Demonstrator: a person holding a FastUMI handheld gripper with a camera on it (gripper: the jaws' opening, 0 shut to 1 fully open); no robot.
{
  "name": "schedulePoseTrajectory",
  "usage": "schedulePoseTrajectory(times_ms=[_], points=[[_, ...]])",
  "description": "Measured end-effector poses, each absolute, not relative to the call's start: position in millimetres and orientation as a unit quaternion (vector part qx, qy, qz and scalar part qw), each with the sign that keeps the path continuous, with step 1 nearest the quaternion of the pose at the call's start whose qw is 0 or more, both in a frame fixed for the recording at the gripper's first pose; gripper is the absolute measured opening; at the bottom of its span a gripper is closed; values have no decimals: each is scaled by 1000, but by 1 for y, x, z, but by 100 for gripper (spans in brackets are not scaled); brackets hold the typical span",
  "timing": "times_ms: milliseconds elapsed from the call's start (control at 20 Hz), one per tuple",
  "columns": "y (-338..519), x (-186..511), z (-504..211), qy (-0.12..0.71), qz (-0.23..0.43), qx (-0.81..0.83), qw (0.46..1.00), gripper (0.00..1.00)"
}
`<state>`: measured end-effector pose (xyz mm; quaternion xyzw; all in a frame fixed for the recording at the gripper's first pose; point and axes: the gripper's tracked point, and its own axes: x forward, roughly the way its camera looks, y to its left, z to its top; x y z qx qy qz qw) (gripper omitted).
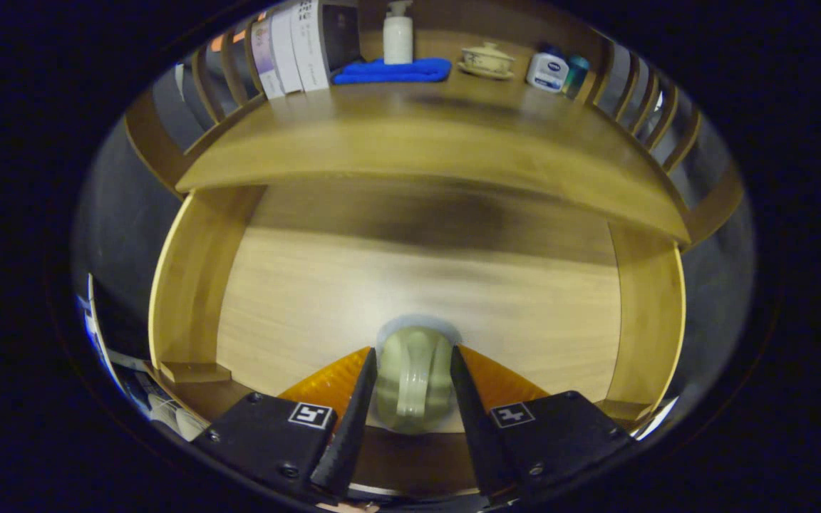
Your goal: Pull open the drawer, take out the items inside it, and place them on the countertop above the cabinet.
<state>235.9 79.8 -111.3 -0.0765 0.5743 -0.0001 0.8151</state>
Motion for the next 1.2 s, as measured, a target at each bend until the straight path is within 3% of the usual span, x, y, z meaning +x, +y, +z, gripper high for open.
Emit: schedulePoseTrajectory(times_ms=[200, 350, 600, 1200], points=[[77, 226, -122, 603, -15, -67, 795, 47], [80, 226, -123, 608, -9, -69, 791, 23], [77, 232, -103, 598, 2, -57, 800, 19], [70, 286, 28, 512, 14, -41, 858, 19]])
